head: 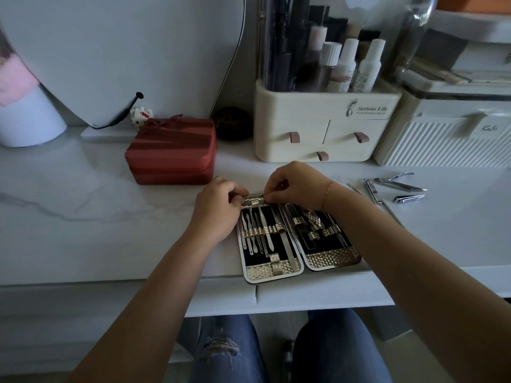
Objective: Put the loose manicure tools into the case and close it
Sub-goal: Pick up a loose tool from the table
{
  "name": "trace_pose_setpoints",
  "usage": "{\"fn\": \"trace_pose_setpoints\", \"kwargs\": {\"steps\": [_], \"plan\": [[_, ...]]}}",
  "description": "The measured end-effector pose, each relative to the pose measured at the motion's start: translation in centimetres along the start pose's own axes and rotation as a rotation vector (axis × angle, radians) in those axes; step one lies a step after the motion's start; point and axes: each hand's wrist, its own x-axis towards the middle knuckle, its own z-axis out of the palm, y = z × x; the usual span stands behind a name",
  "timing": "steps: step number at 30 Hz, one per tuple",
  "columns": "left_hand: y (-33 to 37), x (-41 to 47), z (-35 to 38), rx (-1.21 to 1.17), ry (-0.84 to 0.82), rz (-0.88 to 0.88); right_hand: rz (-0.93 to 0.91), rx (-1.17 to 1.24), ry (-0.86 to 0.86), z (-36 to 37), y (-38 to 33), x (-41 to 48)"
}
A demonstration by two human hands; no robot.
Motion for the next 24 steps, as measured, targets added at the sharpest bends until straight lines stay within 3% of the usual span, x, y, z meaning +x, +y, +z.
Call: {"fn": "trace_pose_setpoints", "kwargs": {"steps": [7,12,17,20,24], "plan": [[0.1,-0.1,-0.3,-0.020,-0.004,0.005,-0.008,0.033,0.081,0.6,0.1,-0.6],[-0.1,-0.1,-0.2,-0.030,-0.013,0.017,0.026,0.124,0.251,-0.2,1.4,-3.0],[-0.2,-0.1,-0.1,-0.001,-0.003,0.021,0.291,0.015,0.500,-4.1,6.2,-6.7],[-0.2,0.0,0.0,0.009,-0.002,0.035,0.492,-0.051,0.412,-5.4,8.5,-8.2],[-0.2,0.0,0.0,0.018,0.003,0.032,0.548,-0.134,0.358,-5.1,8.9,-8.2]]}}
